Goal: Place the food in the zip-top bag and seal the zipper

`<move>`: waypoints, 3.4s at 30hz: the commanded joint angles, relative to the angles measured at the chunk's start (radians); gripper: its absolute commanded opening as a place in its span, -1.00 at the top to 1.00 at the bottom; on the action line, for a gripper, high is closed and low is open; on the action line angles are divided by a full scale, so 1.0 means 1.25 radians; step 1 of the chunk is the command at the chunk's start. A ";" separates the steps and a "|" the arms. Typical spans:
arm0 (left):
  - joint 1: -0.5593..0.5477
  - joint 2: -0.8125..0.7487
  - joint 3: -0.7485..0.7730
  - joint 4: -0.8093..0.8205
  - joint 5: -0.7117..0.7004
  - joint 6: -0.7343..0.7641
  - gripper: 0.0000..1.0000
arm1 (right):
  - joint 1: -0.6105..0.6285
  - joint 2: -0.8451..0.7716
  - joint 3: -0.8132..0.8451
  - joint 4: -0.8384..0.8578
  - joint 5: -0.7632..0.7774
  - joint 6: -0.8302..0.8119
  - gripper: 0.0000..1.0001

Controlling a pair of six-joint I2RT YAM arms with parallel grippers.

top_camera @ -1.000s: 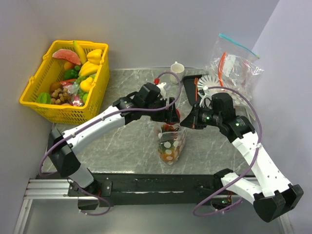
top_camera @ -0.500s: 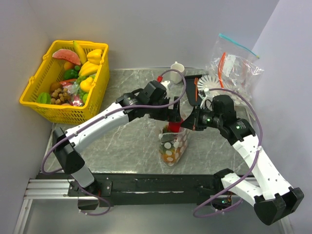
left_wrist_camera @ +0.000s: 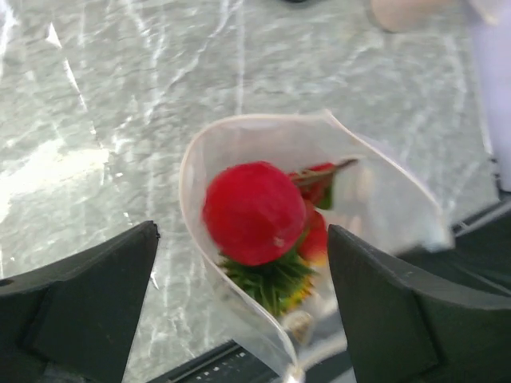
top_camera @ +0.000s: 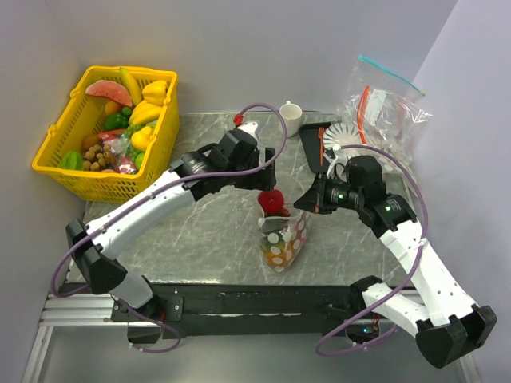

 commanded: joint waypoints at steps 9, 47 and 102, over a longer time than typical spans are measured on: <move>0.097 0.071 -0.071 0.065 0.041 0.011 -0.46 | -0.002 -0.011 0.015 0.017 -0.011 -0.002 1.00; 0.001 -0.180 -0.256 0.210 0.124 0.001 0.99 | -0.007 -0.010 0.011 -0.020 0.075 0.036 1.00; 0.051 -0.033 -0.226 0.419 0.479 -0.032 0.99 | 0.124 -0.010 -0.043 0.136 0.095 0.190 0.75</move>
